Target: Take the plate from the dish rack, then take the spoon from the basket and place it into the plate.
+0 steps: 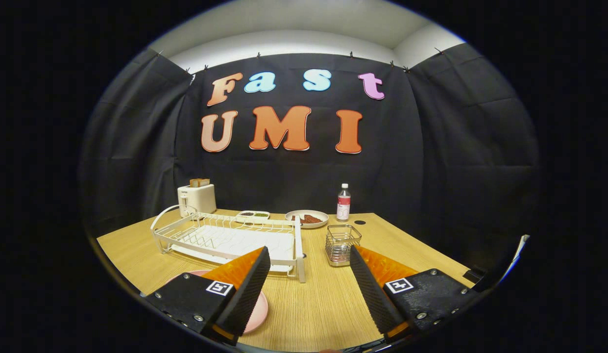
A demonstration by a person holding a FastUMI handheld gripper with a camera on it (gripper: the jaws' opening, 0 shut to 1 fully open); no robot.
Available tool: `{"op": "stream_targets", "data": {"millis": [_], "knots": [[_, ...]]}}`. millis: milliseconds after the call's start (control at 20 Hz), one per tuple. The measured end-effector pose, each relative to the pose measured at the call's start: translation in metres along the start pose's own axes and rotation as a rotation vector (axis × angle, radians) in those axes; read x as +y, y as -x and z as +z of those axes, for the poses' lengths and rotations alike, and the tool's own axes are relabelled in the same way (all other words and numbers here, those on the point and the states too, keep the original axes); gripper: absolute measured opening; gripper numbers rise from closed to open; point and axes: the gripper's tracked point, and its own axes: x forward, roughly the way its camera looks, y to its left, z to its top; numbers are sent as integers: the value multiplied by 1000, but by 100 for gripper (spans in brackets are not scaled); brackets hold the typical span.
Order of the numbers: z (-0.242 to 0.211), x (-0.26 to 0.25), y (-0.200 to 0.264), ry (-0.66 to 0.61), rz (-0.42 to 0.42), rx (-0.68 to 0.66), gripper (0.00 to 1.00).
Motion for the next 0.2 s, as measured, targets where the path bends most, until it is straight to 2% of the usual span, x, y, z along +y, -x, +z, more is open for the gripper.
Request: {"op": "stream_targets", "data": {"millis": [200], "knots": [[2, -7, -5, -3, -12, -14, 97]]}}
